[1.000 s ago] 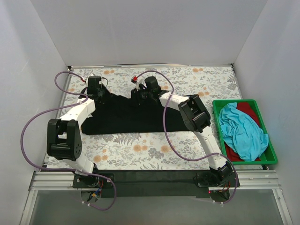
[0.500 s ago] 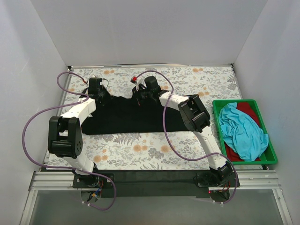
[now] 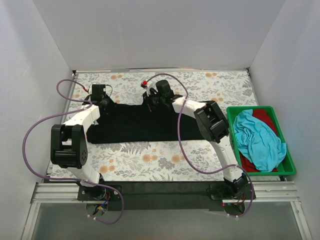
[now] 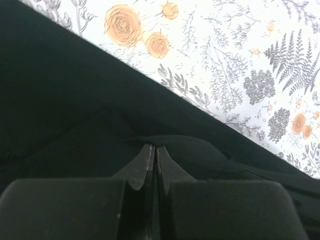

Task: Fold and stack the t-shirts
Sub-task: Fold the tshirt

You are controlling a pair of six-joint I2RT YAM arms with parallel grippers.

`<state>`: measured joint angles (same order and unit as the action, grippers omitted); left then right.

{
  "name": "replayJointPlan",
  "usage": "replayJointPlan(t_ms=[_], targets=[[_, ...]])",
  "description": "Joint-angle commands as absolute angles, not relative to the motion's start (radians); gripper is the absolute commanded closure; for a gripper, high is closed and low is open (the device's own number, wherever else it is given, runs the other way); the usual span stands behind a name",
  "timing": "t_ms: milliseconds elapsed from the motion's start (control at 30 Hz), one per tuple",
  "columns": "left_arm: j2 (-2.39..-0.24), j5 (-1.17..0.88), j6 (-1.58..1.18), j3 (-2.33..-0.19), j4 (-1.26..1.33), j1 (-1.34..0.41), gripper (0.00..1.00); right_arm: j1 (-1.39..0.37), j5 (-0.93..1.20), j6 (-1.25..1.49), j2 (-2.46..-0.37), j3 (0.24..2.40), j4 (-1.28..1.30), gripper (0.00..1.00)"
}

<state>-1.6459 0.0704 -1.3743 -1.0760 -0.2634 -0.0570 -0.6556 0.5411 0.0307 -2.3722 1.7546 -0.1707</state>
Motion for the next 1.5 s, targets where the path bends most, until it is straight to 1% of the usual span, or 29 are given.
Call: replayJointPlan(t_ms=[0,167,367,600,667,700,933,1267,1467], targets=[[-1.606,0.092,-1.396,-1.049,-0.281,-0.038,1.0,-0.667,0.48,-0.041,-2.258,1.718,-0.14,0.99],[-1.574,0.069,-1.399,-1.022,-0.281,-0.028,1.0,-0.704,0.394,-0.101,-2.204,1.675,-0.078,0.99],[-1.5,0.069,-1.422,-0.964,-0.284,-0.026,1.0,-0.758,0.241,-0.169,-2.148,1.626,-0.009,0.99],[-1.43,0.069,-1.477,-0.881,-0.293,-0.003,1.0,-0.814,0.097,-0.218,-2.1,1.537,-0.002,0.99],[-1.414,0.055,-1.482,-0.87,-0.301,-0.003,1.0,-0.83,0.074,-0.227,-2.089,1.52,-0.002,0.99],[-1.41,0.051,-1.486,-0.859,-0.308,0.029,1.0,-0.834,0.061,-0.229,-2.08,1.507,-0.002,0.99],[-1.388,0.025,-1.503,-0.801,-0.325,0.029,1.0,-0.868,0.025,-0.23,-2.039,1.468,-0.002,0.99],[-1.396,0.028,-1.506,-0.819,-0.319,0.035,1.0,-0.908,-0.205,-0.281,-2.06,1.555,-0.008,0.99],[-1.46,0.008,-1.509,-0.87,-0.292,0.057,1.0,-0.91,-0.348,-0.31,-2.109,1.626,-0.046,0.99]])
